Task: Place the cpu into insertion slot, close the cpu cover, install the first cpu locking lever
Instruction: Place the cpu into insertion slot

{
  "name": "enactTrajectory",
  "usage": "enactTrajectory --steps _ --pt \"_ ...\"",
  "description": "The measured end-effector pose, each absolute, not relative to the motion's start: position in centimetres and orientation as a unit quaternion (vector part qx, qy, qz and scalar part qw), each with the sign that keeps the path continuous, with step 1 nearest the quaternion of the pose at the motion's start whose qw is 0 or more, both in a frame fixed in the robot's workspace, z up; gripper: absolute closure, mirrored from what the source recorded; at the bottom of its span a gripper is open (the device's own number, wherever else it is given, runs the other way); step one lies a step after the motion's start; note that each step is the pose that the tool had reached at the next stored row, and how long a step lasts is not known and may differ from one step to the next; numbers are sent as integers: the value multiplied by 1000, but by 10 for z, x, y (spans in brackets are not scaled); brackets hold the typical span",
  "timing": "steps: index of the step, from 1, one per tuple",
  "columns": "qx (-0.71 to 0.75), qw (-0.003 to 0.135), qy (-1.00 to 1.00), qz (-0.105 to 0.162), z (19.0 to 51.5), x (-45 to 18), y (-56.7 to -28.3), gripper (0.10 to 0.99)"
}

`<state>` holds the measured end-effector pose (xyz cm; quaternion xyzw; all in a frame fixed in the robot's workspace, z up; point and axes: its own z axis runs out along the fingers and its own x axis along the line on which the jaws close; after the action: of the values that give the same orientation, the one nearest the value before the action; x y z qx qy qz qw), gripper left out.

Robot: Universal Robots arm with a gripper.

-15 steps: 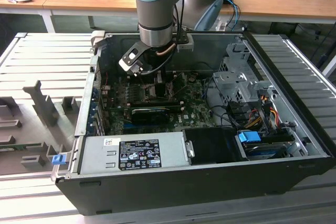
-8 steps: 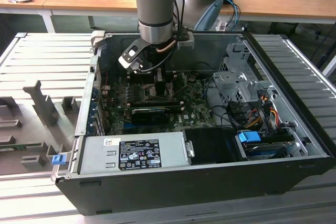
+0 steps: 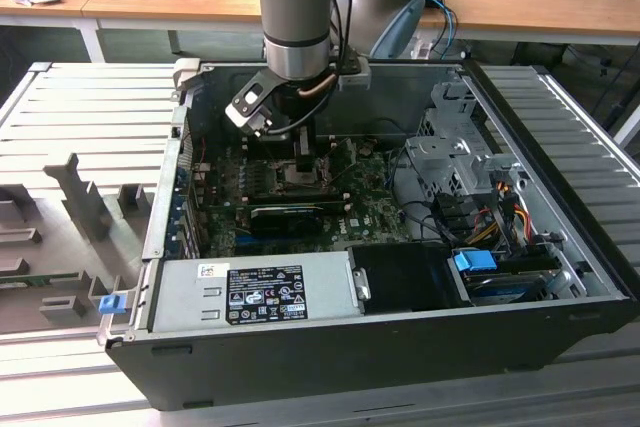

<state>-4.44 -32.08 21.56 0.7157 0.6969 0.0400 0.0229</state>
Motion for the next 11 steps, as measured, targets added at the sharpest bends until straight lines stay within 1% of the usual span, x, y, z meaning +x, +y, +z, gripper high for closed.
enactTrajectory --steps 11 --pt "716 23 697 40 218 -44 -321 980"
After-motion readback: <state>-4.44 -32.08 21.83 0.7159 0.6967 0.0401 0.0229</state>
